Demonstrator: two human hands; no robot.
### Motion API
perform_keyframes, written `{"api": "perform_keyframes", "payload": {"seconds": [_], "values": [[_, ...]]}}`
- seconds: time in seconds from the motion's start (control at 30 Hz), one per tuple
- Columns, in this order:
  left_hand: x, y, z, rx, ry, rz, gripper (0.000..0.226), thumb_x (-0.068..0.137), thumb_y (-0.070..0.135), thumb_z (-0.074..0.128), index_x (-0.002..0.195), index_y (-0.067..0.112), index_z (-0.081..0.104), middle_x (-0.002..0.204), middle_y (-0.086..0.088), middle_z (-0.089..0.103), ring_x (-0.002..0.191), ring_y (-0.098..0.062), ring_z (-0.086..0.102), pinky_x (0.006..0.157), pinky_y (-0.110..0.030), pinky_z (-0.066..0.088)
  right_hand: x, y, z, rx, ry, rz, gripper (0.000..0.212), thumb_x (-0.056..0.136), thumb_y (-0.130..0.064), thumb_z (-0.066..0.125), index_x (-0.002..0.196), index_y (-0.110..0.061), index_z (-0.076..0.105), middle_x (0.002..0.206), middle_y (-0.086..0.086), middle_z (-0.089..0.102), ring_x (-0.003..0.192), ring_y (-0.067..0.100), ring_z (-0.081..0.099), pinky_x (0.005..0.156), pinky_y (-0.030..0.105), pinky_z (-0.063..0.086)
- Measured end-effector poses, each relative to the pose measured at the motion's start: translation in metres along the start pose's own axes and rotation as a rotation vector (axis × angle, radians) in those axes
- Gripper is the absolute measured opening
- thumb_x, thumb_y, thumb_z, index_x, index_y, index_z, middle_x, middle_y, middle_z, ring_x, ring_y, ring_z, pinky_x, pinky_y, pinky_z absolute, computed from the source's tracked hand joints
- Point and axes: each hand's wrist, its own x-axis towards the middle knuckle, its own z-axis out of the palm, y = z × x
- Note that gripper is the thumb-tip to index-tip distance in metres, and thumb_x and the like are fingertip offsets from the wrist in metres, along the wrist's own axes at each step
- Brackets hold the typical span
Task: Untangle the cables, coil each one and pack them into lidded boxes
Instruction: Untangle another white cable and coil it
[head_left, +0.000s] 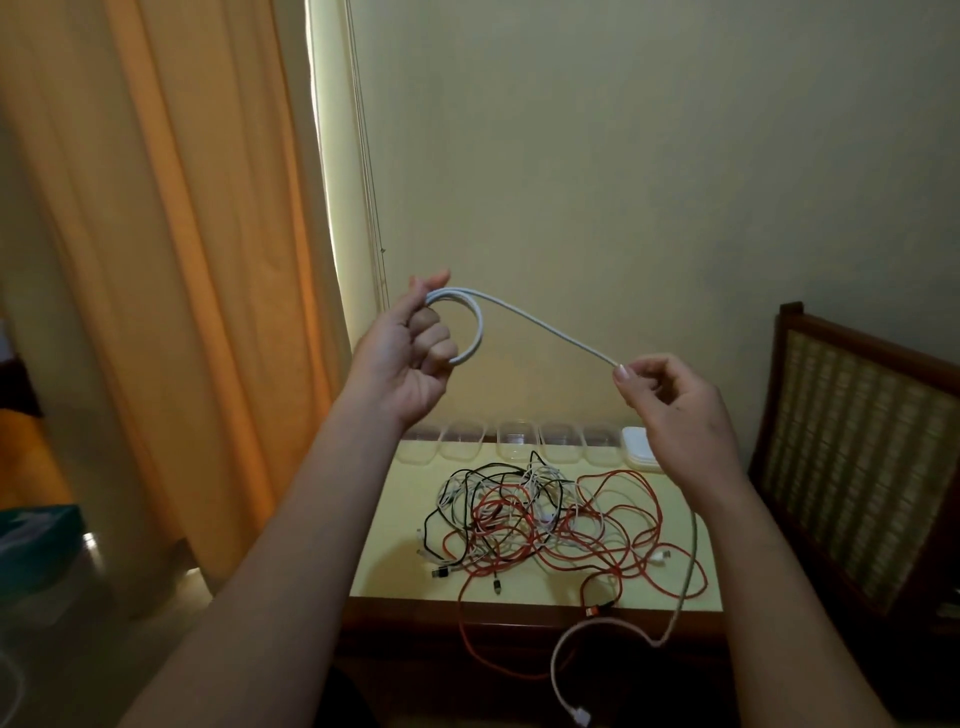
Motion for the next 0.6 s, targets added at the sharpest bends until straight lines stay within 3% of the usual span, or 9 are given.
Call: {"api": "perform_keyframes", "payload": {"seconds": [0.13, 0.23, 0.4, 0.47, 0.6], "values": [[0.000, 0.001, -0.004, -0.082, 0.059, -0.022, 0.027, 0.100, 0.013, 0.038, 0.102, 0.009, 0.065, 0.046, 0.007, 0.023, 0.033, -0.006, 0.016, 0.036, -0.019, 0.011, 0.002, 0.007, 0.001, -0.132, 0.009, -0.035, 0.014, 0.096, -0.032, 0.066, 0.089, -0.020, 0.070, 0.074, -0.006, 0.063, 0.061, 0.000, 0.050, 0.056, 0.014, 0.041], [0.002, -0.004, -0.003, -0.018, 0.119, 0.062, 0.031, 0.100, 0.009, 0.034, 0.112, 0.007, 0.063, 0.049, 0.007, 0.025, 0.036, -0.007, 0.017, 0.036, -0.019, 0.014, -0.002, 0.005, 0.007, -0.218, -0.039, -0.083, 0.020, 0.098, -0.033, 0.062, 0.086, -0.020, 0.072, 0.069, -0.006, 0.062, 0.059, -0.001, 0.050, 0.055, 0.020, 0.040], [0.001, -0.024, 0.002, 0.571, 0.181, 0.351, 0.028, 0.102, 0.012, 0.043, 0.120, 0.008, 0.064, 0.057, 0.007, 0.040, 0.045, -0.007, 0.027, 0.043, -0.020, 0.023, -0.008, -0.002, 0.024, -0.195, -0.081, -0.143, 0.030, 0.101, -0.034, 0.057, 0.078, -0.020, 0.070, 0.054, -0.008, 0.052, 0.049, 0.002, 0.043, 0.052, 0.025, 0.032], [-0.004, -0.037, 0.003, 0.794, 0.124, 0.400, 0.027, 0.105, 0.016, 0.044, 0.123, 0.013, 0.063, 0.065, 0.005, 0.052, 0.050, -0.008, 0.042, 0.047, -0.020, 0.033, -0.009, -0.006, 0.029, -0.179, -0.096, -0.163, 0.034, 0.102, -0.036, 0.056, 0.076, -0.019, 0.069, 0.050, -0.009, 0.050, 0.047, 0.004, 0.042, 0.052, 0.026, 0.031], [-0.013, -0.058, 0.005, 1.081, 0.016, 0.427, 0.028, 0.106, 0.021, 0.044, 0.130, 0.021, 0.059, 0.077, 0.000, 0.065, 0.068, -0.009, 0.065, 0.066, -0.031, 0.054, -0.011, -0.016, 0.037, -0.150, -0.114, -0.204, 0.037, 0.102, -0.042, 0.052, 0.074, -0.023, 0.066, 0.052, -0.001, 0.054, 0.046, 0.005, 0.042, 0.048, 0.027, 0.032]]}}
